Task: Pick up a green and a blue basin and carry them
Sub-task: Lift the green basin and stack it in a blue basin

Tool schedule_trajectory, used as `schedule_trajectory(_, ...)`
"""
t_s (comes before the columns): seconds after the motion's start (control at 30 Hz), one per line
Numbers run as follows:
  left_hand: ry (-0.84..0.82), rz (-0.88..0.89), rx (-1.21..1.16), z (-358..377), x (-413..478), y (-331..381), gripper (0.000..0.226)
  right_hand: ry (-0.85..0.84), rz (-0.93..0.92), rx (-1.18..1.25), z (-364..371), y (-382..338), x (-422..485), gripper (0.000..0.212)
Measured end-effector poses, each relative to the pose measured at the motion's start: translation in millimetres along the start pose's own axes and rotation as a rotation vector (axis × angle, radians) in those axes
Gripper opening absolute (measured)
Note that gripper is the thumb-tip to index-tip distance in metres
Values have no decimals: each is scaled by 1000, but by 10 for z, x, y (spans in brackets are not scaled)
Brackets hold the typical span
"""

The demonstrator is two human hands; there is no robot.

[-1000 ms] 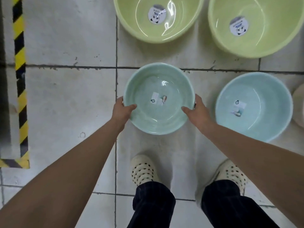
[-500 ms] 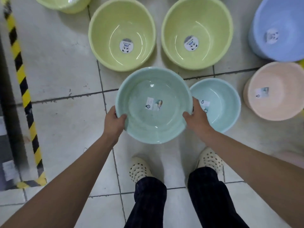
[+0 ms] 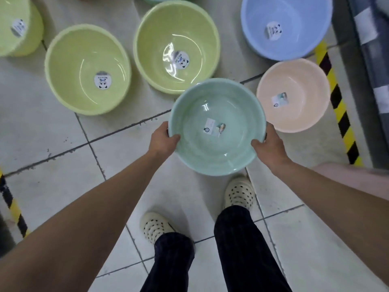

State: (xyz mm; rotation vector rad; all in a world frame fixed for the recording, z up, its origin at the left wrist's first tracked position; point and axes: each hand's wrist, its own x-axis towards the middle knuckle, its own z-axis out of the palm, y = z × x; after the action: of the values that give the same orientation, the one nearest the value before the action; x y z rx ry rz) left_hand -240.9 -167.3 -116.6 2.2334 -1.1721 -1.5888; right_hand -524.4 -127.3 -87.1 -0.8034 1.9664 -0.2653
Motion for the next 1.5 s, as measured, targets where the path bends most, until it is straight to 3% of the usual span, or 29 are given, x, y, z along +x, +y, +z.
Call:
schedule_trajectory(0.17,-8,43,139,231,208,-136,48,-42,-3,-39,44,303,229,67)
schedule_trajectory(0.43,-33,24,105,539,482,-272,61,-103,51,-70,224,660,598,76)
schedule_trajectory(0.7,6,44,128,774,718,-479,56,-59,99,-14,471,931,839,75)
schedule_trajectory(1.0,56,1,93,936,782,-560,42,-46,92,44,519,1026,943,54)
schedule_trajectory(1.3,98,52,104,846,239,0,36,11,122,106,54,835,583,52)
schedule_trajectory(1.5,54,78,134,730,-310,803,36,44,182,188,-679,502,126,55)
